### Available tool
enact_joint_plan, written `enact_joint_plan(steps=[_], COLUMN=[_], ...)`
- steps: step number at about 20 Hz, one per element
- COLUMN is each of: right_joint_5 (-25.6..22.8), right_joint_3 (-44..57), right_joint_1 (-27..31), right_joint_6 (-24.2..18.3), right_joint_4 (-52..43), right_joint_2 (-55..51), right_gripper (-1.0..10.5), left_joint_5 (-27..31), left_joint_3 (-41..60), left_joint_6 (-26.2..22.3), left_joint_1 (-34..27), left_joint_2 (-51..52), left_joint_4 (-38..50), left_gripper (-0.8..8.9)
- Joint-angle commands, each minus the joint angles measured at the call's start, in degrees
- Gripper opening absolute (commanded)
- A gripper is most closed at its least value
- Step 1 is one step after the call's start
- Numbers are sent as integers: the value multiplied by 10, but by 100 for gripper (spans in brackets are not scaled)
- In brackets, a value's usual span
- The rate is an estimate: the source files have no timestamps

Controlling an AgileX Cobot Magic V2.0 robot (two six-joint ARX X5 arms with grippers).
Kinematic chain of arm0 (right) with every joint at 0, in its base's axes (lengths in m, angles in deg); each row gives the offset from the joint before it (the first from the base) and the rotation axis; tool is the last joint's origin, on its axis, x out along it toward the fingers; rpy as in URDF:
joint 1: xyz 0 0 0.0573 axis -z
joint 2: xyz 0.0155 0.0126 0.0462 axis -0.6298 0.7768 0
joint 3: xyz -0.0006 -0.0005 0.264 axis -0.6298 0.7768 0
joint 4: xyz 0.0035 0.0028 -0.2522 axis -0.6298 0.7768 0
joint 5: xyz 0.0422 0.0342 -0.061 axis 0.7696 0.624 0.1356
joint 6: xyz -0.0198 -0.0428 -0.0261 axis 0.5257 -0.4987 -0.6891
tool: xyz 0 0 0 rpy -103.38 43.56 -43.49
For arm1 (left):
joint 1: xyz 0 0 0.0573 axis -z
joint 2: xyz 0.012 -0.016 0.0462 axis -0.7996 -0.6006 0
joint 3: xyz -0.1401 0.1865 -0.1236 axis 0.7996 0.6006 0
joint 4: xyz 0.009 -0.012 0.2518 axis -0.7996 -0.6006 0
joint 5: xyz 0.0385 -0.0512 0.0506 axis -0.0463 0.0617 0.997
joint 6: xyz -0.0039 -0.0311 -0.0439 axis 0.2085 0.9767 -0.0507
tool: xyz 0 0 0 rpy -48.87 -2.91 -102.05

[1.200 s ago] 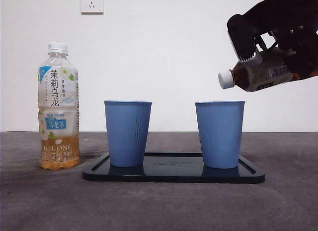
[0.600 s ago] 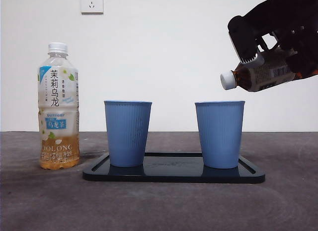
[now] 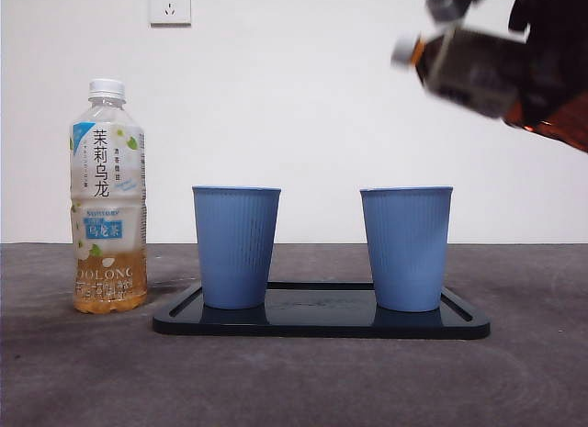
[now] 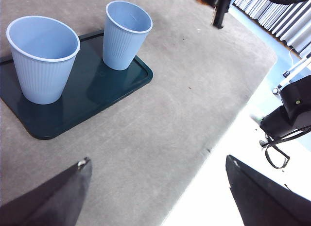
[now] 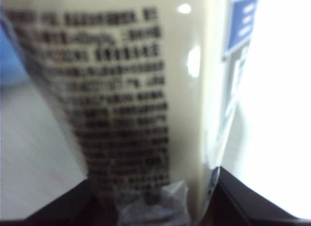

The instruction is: Pour the drink into the cup

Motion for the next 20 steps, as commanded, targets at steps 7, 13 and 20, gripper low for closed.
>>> enact_joint_plan(steps=[7, 13, 20], right_joint_5=[218, 270, 318], right_joint_3=[87, 236, 277], right_joint_1=[97, 125, 161], right_joint_6=[329, 398, 401], right_joint_4=[-194, -450, -609], right_joint_2=[-89, -75, 42], right_gripper=[163, 163, 163], left_joint_5=[-4, -4, -4], left_joint_3=[-11, -11, -11], left_joint_6=[-3, 2, 2], left_joint_1=[2, 2, 2], left_joint_2=[-2, -2, -2], left_joint_4=[5, 3, 0], left_gripper=[437, 438, 438])
